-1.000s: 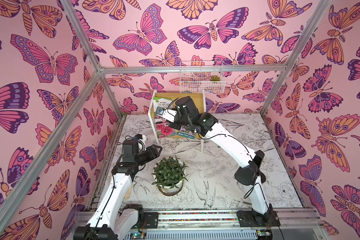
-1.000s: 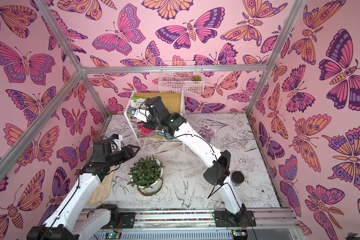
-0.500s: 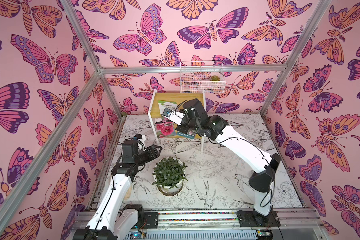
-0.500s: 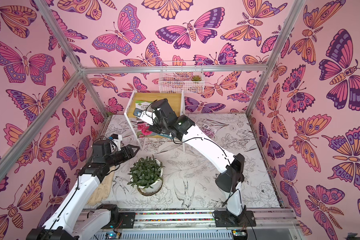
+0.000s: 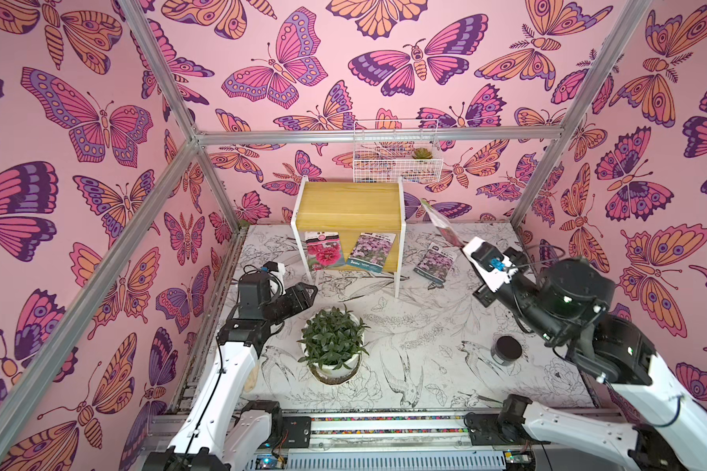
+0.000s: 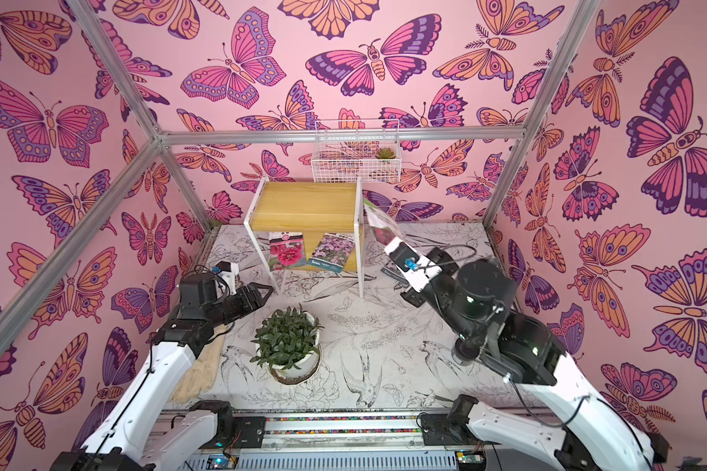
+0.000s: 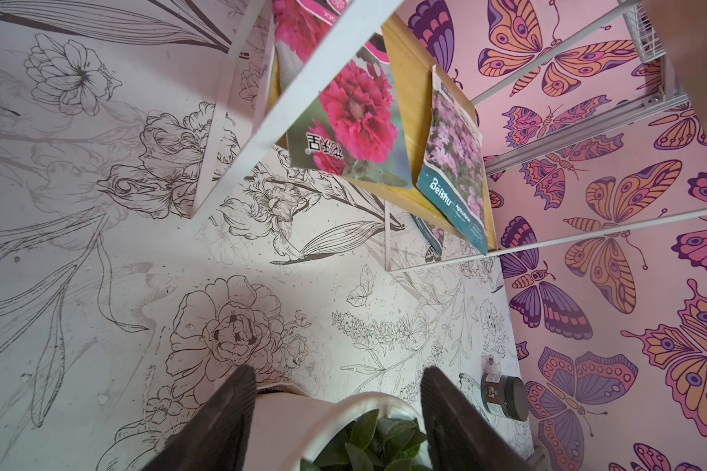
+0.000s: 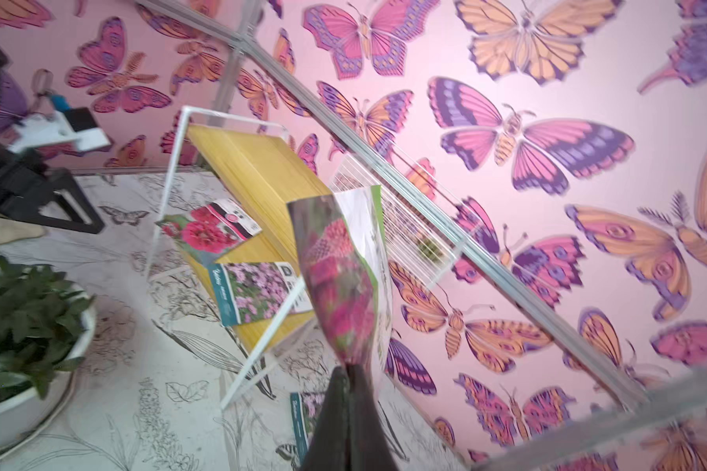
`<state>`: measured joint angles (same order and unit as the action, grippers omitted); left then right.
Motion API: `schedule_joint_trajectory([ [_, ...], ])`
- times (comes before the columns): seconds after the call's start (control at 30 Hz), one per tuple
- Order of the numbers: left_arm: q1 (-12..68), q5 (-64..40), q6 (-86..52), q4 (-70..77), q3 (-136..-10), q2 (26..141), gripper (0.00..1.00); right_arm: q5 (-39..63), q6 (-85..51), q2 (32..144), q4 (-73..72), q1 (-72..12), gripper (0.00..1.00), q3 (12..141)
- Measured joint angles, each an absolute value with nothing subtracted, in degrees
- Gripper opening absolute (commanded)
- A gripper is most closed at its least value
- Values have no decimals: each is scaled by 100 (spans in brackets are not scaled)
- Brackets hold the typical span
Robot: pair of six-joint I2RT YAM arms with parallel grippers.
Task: Take the seed bag off the shelf
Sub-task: Pick up the seed packet from the shelf, then place the seed packet at the center of the board.
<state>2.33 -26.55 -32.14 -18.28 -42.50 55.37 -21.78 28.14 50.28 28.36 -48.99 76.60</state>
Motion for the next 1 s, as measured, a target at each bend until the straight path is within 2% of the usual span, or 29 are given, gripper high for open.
schedule_joint_trajectory([
  [0.1,233,-2657,-3214,-1824,-4250,5599,67,-2180,2523,5258,2762,-4246,0,6947],
  [0.23,233,-2657,-3216,-1811,-4248,5601,67,-1931,2141,6759,2722,-3452,0,6624],
  [0.43,233,-2659,-3218,-1809,-4224,5489,67,-1824,1754,8632,2720,-3133,0,6604],
  [1.0,231,-2659,-3216,-1806,-4206,5537,67,-1243,1175,8866,2681,-3083,0,6095],
])
